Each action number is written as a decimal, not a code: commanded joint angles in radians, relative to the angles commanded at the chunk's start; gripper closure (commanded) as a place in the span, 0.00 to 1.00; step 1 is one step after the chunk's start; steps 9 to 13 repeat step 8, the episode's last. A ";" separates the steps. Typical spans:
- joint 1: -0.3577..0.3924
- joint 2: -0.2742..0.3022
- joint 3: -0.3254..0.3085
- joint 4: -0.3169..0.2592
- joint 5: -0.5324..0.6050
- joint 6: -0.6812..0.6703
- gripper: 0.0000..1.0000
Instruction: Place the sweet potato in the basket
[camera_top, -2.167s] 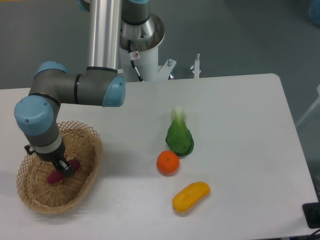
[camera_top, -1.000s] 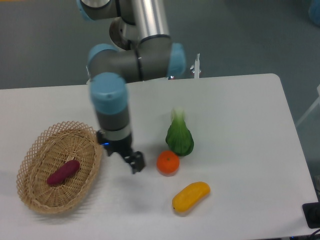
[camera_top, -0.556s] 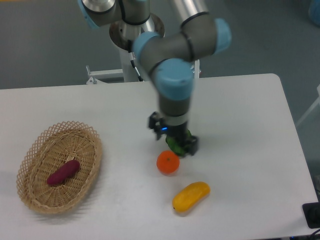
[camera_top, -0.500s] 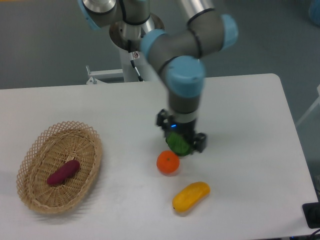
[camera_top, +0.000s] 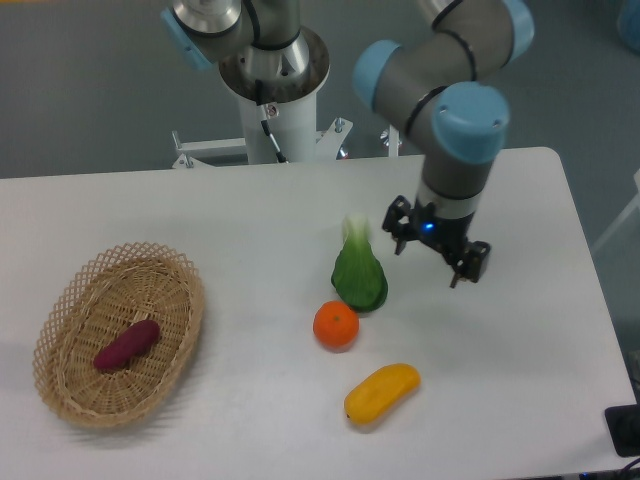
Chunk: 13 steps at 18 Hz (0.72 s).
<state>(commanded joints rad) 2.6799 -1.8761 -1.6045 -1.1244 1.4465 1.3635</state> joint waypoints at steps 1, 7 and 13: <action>0.000 -0.002 0.000 0.000 0.005 0.005 0.00; -0.005 -0.003 -0.006 0.005 0.012 0.003 0.00; -0.005 -0.005 -0.008 0.005 0.012 0.005 0.00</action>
